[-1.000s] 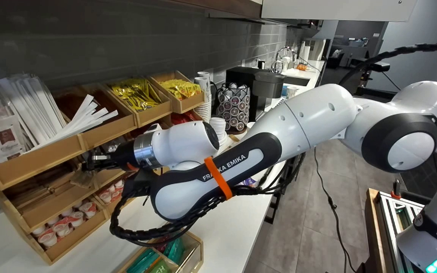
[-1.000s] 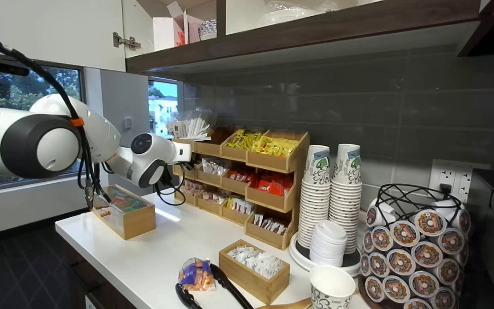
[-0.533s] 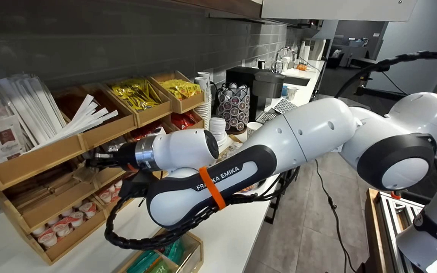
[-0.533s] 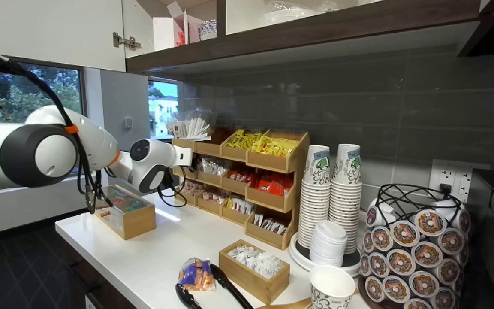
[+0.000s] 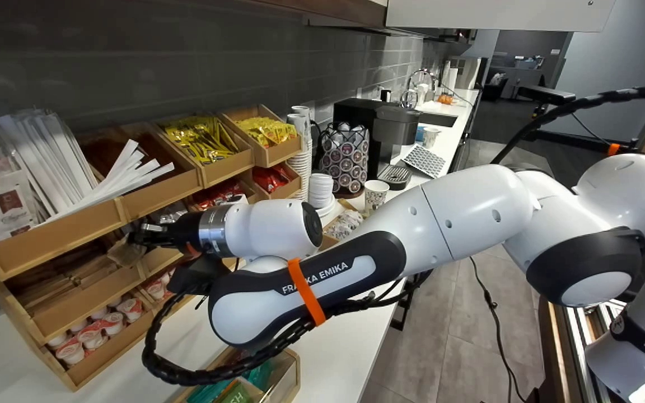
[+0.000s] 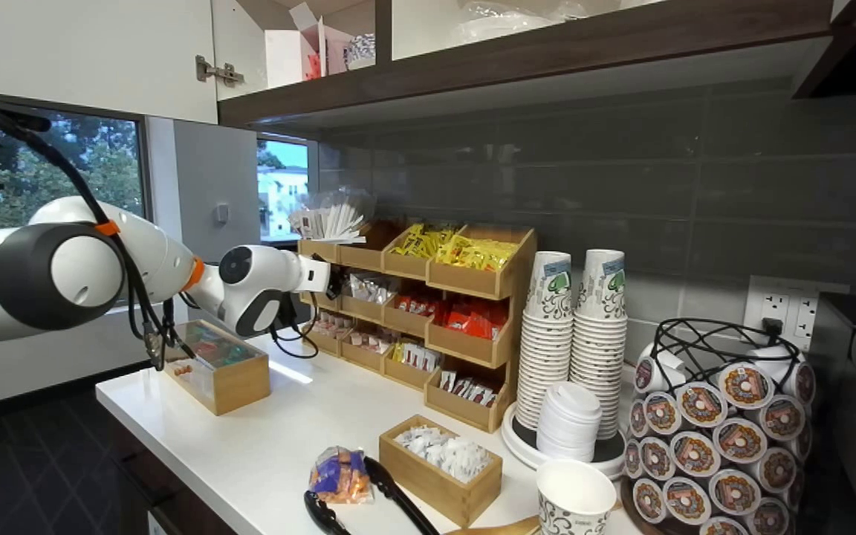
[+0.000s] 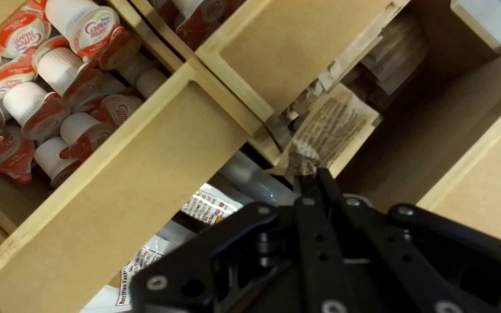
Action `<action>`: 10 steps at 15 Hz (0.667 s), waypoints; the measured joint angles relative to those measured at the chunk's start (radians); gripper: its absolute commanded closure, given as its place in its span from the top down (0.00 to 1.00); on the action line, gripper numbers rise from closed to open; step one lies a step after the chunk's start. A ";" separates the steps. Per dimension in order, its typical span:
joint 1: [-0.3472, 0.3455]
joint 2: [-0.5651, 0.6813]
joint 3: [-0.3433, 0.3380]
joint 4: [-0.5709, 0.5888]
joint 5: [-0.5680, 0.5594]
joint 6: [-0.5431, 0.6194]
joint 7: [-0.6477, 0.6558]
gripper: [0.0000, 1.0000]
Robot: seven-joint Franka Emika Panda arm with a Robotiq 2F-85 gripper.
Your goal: Move the brown sachet, which is on the counter, closer to the other sachets
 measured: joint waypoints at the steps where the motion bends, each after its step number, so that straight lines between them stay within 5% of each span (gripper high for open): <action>1: 0.009 0.008 -0.019 0.008 0.018 0.000 0.006 0.38; 10: 0.071 0.051 -0.165 0.031 0.122 0.000 0.046 1.00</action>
